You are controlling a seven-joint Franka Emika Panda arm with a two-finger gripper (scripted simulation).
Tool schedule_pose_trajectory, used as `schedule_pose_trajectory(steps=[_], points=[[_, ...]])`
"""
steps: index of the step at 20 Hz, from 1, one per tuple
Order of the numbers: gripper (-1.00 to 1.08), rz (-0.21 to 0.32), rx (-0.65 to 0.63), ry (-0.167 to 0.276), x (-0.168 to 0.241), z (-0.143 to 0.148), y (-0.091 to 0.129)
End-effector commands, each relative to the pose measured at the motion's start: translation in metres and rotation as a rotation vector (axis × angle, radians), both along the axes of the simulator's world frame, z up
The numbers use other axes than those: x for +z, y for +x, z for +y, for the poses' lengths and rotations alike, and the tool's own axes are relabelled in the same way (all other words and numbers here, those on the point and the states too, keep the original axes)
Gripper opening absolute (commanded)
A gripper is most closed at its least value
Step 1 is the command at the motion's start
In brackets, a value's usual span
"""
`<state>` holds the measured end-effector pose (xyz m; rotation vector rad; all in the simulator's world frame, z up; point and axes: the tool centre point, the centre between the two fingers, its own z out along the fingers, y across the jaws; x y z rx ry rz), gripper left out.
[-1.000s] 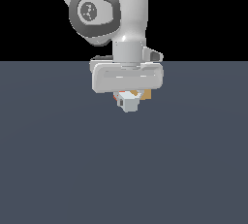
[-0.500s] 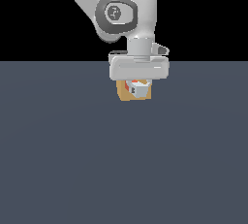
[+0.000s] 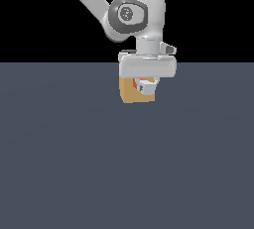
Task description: Insert the peg into the horizontal hole in a box.
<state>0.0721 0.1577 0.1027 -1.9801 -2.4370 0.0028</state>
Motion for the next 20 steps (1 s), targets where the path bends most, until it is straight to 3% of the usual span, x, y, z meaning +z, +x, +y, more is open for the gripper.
schedule_pose_trajectory(steps=[1,20], points=[[-1.0,-0.002,-0.004,0.0,0.002,0.003,0.003],[-1.0,-0.002,-0.003,0.001,0.002,0.016,0.002]])
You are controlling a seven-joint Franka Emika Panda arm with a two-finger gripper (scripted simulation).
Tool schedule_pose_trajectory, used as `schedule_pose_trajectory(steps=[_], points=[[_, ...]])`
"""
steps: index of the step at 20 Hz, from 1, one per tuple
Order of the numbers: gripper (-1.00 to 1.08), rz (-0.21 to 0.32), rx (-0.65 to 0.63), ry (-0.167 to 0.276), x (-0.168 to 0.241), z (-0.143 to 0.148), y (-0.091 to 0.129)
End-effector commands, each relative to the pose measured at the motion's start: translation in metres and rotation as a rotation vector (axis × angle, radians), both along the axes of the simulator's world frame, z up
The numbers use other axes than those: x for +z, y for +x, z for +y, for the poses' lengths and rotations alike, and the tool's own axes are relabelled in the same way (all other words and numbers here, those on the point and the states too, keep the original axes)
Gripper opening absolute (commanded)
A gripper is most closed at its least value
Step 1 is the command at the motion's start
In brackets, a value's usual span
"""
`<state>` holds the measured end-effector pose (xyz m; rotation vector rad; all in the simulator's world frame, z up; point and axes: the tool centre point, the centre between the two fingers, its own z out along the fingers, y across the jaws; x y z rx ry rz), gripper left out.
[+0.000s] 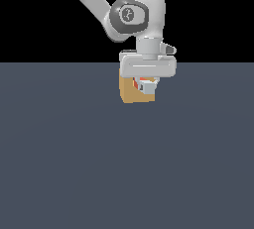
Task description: Insert the peg into the horizontal hole in a box.
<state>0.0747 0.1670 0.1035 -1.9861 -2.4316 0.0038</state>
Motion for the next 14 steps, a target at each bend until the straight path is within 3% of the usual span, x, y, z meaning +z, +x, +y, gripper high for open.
schedule_pose_trajectory(steps=[1,9,14], points=[[-1.0,-0.003,0.002,0.002,0.002,0.012,-0.002],[-1.0,-0.004,0.002,0.002,0.003,0.068,-0.014],[-1.0,-0.005,0.002,0.002,0.003,0.08,-0.016]])
